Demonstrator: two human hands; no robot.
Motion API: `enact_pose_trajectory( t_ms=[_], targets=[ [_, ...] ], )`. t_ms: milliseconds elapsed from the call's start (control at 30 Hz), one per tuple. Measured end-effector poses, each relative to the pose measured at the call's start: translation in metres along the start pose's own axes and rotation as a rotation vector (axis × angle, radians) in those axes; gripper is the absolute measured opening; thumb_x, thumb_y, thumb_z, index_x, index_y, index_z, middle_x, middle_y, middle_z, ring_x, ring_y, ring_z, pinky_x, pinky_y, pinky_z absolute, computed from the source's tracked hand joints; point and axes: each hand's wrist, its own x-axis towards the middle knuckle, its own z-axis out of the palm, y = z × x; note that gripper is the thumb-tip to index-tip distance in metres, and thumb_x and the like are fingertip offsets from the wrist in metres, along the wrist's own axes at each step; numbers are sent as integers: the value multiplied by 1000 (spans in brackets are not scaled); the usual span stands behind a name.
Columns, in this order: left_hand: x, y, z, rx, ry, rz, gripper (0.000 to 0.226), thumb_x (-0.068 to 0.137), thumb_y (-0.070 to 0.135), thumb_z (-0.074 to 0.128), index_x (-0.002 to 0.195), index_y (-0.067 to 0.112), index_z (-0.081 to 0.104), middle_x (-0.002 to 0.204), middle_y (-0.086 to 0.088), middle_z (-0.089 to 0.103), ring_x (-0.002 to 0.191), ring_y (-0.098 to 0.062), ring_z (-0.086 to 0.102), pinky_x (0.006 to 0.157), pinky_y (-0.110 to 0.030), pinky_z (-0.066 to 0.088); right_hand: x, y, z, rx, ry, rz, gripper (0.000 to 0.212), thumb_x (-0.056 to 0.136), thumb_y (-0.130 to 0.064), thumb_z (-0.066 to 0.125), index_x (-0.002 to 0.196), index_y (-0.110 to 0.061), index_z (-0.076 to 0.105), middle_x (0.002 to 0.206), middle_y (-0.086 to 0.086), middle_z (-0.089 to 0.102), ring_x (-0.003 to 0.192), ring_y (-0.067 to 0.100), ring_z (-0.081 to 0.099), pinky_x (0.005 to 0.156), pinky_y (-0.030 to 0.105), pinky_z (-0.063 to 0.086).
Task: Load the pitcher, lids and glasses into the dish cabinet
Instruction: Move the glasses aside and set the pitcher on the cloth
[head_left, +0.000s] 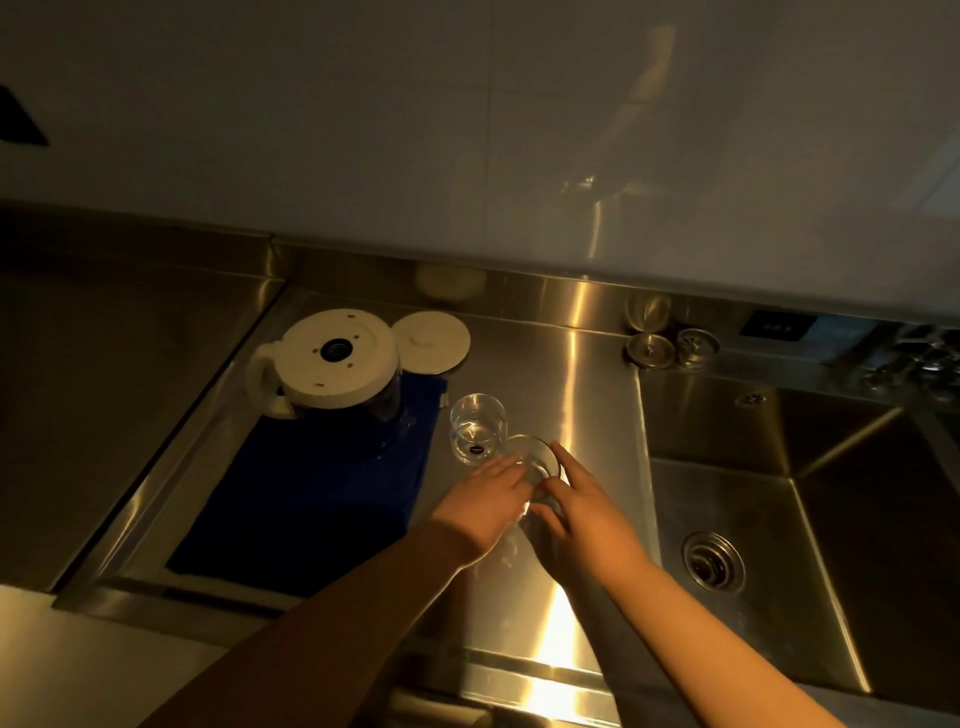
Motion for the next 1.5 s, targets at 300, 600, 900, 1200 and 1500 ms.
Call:
enact_pose_trajectory(
  t_ms=[300, 600, 900, 1200, 1500],
  targets=[
    [-8, 0, -1, 39, -7, -5, 32, 98, 12, 41, 130, 12, 45, 132, -10, 52, 123, -24, 45, 101, -32, 35, -1, 3, -3, 10, 70, -190, 23, 86, -15, 63, 109, -12, 66, 130, 11, 57, 130, 29, 42, 103, 40, 40],
    [-26, -18, -7, -43, 56, 92, 36, 100, 17, 41, 135, 16, 45, 136, -5, 50, 124, -18, 44, 104, -31, 34, 1, 6, -7, -37, 16, -375, 23, 88, -19, 56, 109, -14, 62, 105, 5, 62, 95, 21, 57, 76, 32, 52],
    [-58, -35, -28, -138, 279, 189, 33, 87, 7, 63, 120, 8, 63, 116, -12, 65, 108, -27, 60, 93, -39, 49, 13, -1, 6, -14, 125, -517, 32, 82, -11, 66, 112, -17, 57, 107, 0, 56, 96, 18, 54, 73, 31, 51],
    [-98, -64, -33, -104, 308, 52, 35, 89, 11, 59, 124, 16, 58, 121, -4, 62, 112, -19, 54, 94, -37, 47, 37, -52, 17, 7, 174, -627, 23, 88, -16, 59, 111, -16, 58, 105, 3, 60, 93, 18, 56, 70, 27, 51],
    [-154, -118, -40, -145, 322, -2, 19, 85, 8, 60, 103, 9, 68, 102, -12, 67, 94, -27, 62, 79, -37, 51, 57, -132, 42, -20, 194, -686, 21, 89, -18, 55, 102, -9, 68, 97, 8, 67, 86, 20, 61, 71, 26, 51]
  ],
)
